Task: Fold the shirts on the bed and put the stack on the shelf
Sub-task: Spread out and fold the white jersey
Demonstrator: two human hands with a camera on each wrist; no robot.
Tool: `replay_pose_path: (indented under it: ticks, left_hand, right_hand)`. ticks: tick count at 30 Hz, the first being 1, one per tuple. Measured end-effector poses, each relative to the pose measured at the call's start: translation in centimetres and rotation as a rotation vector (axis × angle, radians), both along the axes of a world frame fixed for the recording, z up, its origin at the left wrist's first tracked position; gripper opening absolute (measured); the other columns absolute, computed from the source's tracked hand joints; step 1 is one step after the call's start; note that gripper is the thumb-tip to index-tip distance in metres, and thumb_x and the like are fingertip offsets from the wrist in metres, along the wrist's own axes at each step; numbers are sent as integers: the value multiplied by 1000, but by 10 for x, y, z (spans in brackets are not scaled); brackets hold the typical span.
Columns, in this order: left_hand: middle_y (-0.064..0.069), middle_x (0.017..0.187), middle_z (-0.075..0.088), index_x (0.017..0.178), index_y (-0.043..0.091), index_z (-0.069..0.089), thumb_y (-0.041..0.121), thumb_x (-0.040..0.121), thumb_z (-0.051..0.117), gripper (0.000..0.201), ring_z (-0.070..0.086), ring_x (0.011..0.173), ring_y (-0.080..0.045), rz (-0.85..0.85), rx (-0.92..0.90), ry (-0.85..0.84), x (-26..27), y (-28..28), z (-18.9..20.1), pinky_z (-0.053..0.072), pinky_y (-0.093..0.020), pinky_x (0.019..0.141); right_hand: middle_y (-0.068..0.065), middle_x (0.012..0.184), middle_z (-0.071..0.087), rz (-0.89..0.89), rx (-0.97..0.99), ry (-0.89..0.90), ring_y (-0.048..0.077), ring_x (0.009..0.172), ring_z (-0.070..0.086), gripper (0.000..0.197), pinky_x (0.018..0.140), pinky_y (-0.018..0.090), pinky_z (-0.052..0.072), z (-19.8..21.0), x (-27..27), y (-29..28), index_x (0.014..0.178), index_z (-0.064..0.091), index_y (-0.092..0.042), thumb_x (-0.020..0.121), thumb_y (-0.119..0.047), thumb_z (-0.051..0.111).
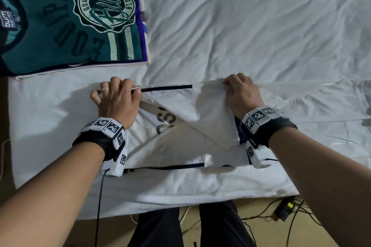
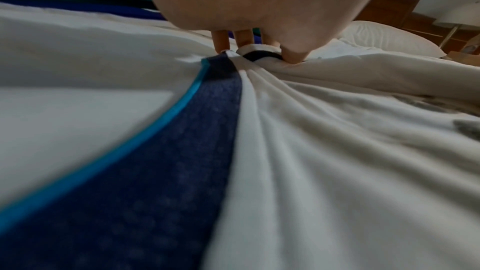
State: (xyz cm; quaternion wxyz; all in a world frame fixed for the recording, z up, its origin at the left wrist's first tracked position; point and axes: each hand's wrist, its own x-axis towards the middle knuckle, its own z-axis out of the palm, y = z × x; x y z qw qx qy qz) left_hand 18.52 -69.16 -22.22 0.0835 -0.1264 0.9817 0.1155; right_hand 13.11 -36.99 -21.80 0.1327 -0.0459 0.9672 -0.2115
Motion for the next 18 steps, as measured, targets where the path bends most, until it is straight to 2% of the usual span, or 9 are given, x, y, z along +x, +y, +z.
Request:
replay_pose_path:
  ticks: [3,6,7,9,11,13,18]
  left_hand:
    - [-7,126,51,117,22,58,38,96,53,27,42,116,-33,-14,38,111,0,9,11,29,-50,96]
    - [-8,135,51,128,17,55,46,93,48,46,47,117,-33,-260,88,130,1,33,21,38,-51,95]
    - [-10,139,50,133,17,53,50,93,45,53,47,120,-34,-367,91,94,4,44,22,40,-53,97]
    - [-12,151,43,145,19,46,58,94,38,64,42,132,-38,-512,64,-24,13,66,19,38,-57,104]
    - [-9,163,24,154,25,31,65,93,31,74,25,146,-38,-528,39,-159,21,78,12,27,-61,114]
    - [-7,167,11,157,28,20,68,91,28,78,11,152,-36,-514,29,-221,24,81,7,20,-62,118]
    - [-5,168,8,157,28,23,64,91,35,76,9,153,-34,-472,57,-221,23,84,7,18,-62,118]
  right_hand:
    - [7,120,55,-33,94,91,32,113,45,25,92,44,35,13,11,-4,115,62,-15,94,-23,53]
    - [11,137,51,111,132,207,32,123,44,37,97,47,38,26,33,-8,126,56,-16,94,-31,49]
    - [12,146,45,196,170,177,32,131,41,44,101,48,37,26,42,-8,134,51,-17,95,-36,45]
    - [11,161,25,339,254,47,33,146,26,60,110,49,29,21,57,-5,151,32,-21,98,-51,34]
    - [10,165,10,409,313,-52,31,151,11,70,116,49,23,11,67,-2,157,17,-24,98,-62,23]
    - [9,166,4,436,341,-88,30,152,5,73,118,51,21,6,70,0,158,11,-25,97,-66,18]
    - [7,166,-2,385,345,-71,27,153,3,75,119,47,15,7,71,11,158,11,-27,96,-68,21]
